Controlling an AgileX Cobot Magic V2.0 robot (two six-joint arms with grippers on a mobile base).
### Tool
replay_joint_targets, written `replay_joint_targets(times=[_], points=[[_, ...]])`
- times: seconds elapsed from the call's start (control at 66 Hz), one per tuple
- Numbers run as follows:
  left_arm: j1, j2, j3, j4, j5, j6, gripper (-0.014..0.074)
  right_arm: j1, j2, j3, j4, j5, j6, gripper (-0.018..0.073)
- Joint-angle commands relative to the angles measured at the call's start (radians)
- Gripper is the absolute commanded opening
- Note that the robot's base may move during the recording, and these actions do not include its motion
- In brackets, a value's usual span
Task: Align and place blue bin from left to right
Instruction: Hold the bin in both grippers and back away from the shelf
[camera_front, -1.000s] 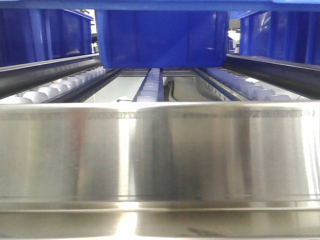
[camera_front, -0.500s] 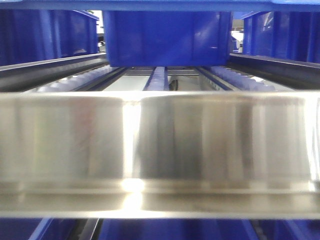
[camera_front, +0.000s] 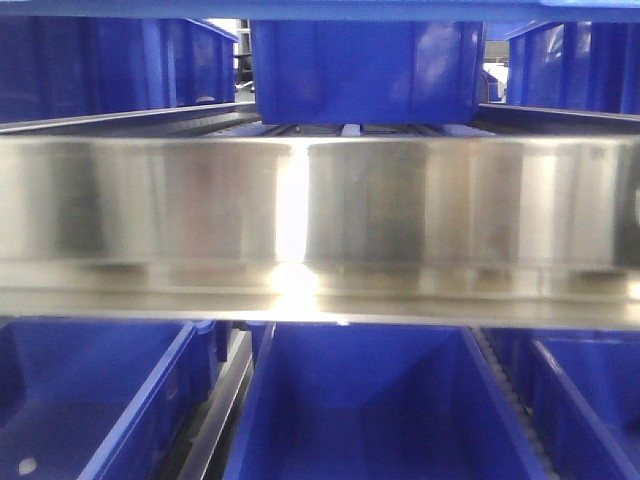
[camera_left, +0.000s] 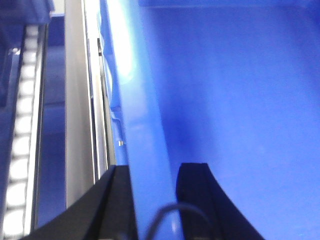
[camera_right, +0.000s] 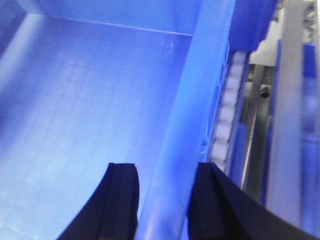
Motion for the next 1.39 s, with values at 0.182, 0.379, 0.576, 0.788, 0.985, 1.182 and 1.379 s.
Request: replay_joint_targets(times=[0.182, 0.379, 0.576, 0.788, 0.985, 1.182, 1.379], points=[[-0.011, -0.031, -0.023, -0.034, -0.061, 0.018, -0.0111, -0.008, -0.013, -0.01, -0.041, -0.09, 0.0, -0.0069], [-0.011, -0.031, -0.023, -0.034, -0.061, 0.018, -0.0111, -0.008, -0.013, -0.01, -0.041, -0.09, 0.0, -0.0069], [-0.011, -0.031, -0.023, -0.034, -0.061, 0.018, -0.0111, -0.008, -0.013, -0.01, -0.041, -0.09, 0.0, -0.0069], [-0.011, -0.031, -0.023, -0.034, -0.061, 0.018, -0.0111, -0.008, -0.013, -0.01, -0.041, -0.09, 0.0, -0.0069], [-0.011, -0.031, -0.023, -0.034, -0.061, 0.018, -0.0111, -0.008, -0.013, -0.01, -0.041, -0.09, 0.0, -0.0069], [-0.011, -0.031, -0.023, -0.034, -0.061, 0.018, -0.0111, -0.008, -0.013, -0.01, -0.041, -0.09, 0.0, -0.0069], [-0.011, -0.031, -0.023, -0.034, -0.061, 0.018, -0.0111, -0.008, -0.013, -0.01, -0.041, -0.09, 0.0, -0.0069]])
